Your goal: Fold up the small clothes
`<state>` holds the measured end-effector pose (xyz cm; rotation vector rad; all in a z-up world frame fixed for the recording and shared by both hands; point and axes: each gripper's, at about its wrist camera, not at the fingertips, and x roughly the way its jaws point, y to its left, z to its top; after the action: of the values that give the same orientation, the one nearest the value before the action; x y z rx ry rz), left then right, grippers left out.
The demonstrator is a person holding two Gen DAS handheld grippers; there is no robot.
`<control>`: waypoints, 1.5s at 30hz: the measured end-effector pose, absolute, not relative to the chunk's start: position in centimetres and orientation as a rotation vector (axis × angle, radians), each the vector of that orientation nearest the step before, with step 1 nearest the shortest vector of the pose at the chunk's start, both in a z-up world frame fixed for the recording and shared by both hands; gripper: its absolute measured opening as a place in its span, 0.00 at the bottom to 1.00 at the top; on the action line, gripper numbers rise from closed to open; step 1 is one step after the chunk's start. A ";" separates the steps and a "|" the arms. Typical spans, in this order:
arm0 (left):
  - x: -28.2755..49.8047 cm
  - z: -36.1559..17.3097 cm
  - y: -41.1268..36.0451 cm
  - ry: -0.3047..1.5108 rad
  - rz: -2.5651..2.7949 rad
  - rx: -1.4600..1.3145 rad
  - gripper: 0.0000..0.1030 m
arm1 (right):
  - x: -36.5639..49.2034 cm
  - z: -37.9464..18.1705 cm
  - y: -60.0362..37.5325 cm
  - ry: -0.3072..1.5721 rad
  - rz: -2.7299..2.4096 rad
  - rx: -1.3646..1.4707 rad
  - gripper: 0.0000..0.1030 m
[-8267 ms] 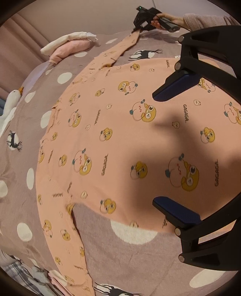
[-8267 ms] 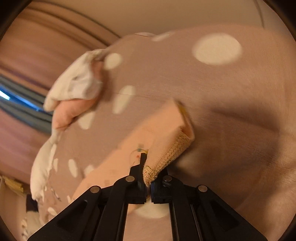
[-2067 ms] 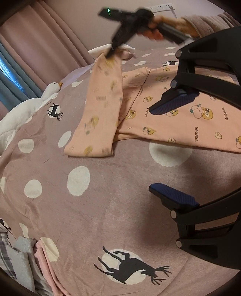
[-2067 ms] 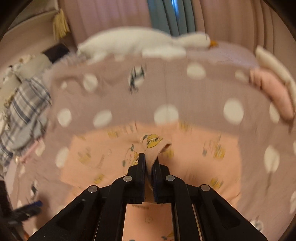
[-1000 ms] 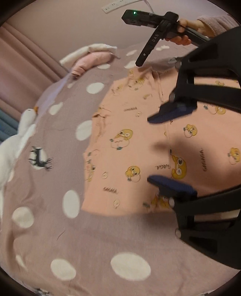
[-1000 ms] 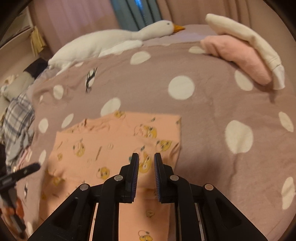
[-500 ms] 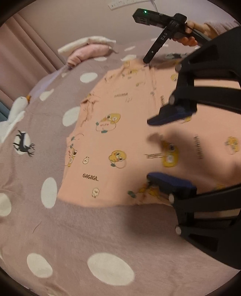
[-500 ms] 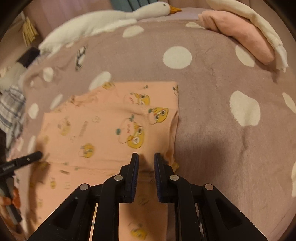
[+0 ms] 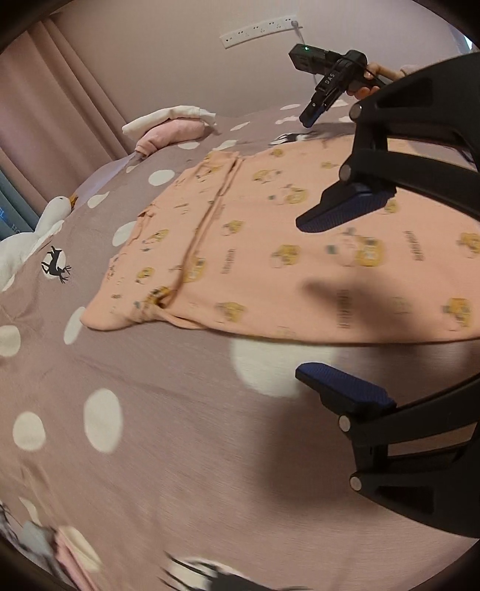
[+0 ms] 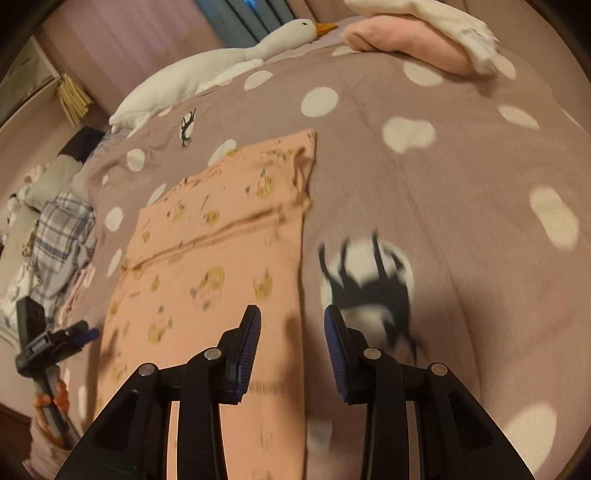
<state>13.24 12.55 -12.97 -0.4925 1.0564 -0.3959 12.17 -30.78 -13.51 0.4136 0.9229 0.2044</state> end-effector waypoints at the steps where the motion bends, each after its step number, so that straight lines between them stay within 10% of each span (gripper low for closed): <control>1: 12.4 -13.0 12.5 1.059 -0.399 -0.492 0.71 | 11.7 -13.6 -30.7 0.928 0.211 0.423 0.34; 45: 11.5 -15.4 7.0 1.076 -0.567 -0.488 0.76 | 10.5 -17.9 -27.6 1.016 0.402 0.579 0.34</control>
<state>11.52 7.00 -15.45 -0.4878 1.0757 -0.5670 10.49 -27.59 -17.92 0.5790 1.0164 0.4024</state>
